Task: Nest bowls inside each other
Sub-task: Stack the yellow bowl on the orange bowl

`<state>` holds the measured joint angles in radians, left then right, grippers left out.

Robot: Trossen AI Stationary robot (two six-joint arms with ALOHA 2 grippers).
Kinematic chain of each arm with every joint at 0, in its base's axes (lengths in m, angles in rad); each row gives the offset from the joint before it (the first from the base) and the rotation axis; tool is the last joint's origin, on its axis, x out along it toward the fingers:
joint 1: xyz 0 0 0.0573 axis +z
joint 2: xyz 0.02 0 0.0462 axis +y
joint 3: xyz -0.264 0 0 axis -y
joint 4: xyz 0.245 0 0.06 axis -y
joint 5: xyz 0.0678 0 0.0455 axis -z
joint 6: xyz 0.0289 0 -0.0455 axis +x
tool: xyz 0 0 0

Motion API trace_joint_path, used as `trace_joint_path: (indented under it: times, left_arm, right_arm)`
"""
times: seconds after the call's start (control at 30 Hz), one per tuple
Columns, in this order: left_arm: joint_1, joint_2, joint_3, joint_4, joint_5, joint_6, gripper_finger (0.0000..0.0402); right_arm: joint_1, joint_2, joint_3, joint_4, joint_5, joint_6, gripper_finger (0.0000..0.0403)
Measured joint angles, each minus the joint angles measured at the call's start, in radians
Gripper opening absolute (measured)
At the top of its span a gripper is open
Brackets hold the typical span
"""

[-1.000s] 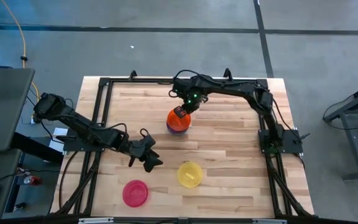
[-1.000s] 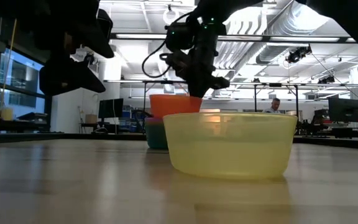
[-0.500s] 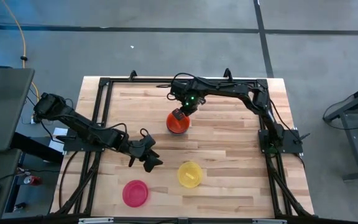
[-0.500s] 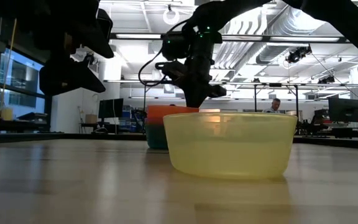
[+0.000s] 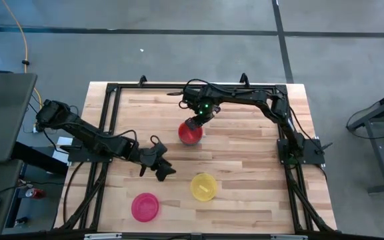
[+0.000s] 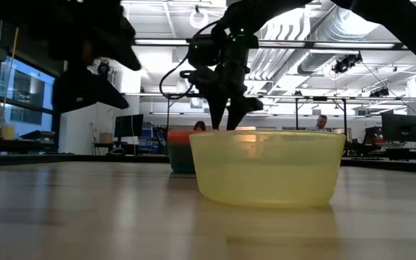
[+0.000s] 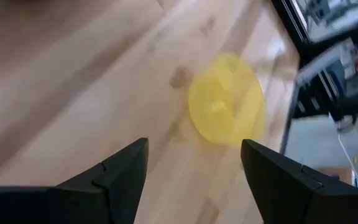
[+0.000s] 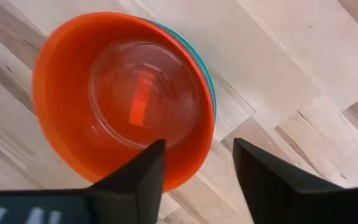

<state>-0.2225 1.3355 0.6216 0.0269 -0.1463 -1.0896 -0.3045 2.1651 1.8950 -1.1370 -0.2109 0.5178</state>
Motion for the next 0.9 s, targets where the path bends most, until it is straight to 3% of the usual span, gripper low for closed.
trace_joint_path:
  times: [0.1,0.3,0.53,0.9]
  left_arm:
    - [0.043,0.008,0.0,0.0,0.015,-0.004,0.0245]
    - [0.096,0.072,0.036,-0.001,0.103,0.014,0.0245]
    - [0.12,0.267,0.198,-0.001,0.229,0.078,0.0245]
    - [0.134,0.463,0.471,-0.199,0.345,0.185,0.0245]
  right_arm:
    - [0.009,-0.035,0.0,-0.018,0.043,-0.011,0.0203]
    - [0.028,-0.156,0.0,-0.141,0.155,-0.078,0.0202]
    - [0.072,-0.347,0.0,-0.19,0.239,-0.126,0.02]
    - [0.15,-0.615,0.0,-0.264,0.382,-0.079,0.02]
